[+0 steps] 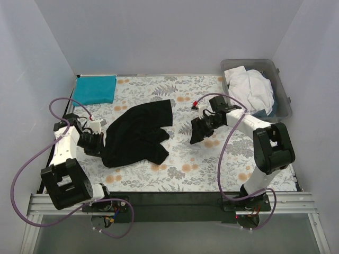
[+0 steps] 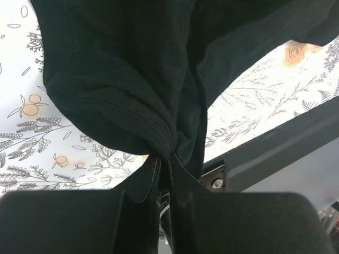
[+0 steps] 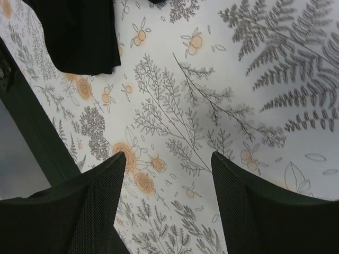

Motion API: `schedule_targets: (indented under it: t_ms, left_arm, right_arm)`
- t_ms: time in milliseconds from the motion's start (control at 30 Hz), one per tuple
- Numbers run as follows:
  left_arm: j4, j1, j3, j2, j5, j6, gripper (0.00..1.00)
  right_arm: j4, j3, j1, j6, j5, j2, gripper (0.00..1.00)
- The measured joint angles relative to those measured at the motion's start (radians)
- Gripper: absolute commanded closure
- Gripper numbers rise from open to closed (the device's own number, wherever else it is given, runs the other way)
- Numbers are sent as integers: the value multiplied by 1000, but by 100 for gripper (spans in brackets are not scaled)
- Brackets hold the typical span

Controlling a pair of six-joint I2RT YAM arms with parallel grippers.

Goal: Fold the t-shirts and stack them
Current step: Flatten the tshirt out

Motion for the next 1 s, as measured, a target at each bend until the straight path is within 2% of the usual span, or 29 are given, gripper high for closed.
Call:
schedule_targets:
  t_ms: [300,467,600,667,700,733,800,1000]
  left_arm:
    - [-14,0,26,16,-24,21,98]
    - [-15,0,52,19,-27,21,98]
    - [-23,0,70,26,-26,19,98]
    - [-28,0,85,33,-26,18,98]
    - [-32,0,96,37,-26,18,98]
    - [-33,0,107,38,-26,17,98]
    - [-33,0,125,39,-26,17,98]
    - [-33,0,150,48,-25,17,98]
  right_arm:
    - [100,251,216,61,35,212,13]
    - [134,369,280,95,72,340,8]
    - [149,458,301,123,96,433,9]
    - [165,465,311,128,100,449,13]
    - [166,464,317,129,108,448,16]
    - [174,456,327,129,116,444,25]
    - [181,431,347,129,132,430,30]
    - [188,321,397,128,154,356,26]
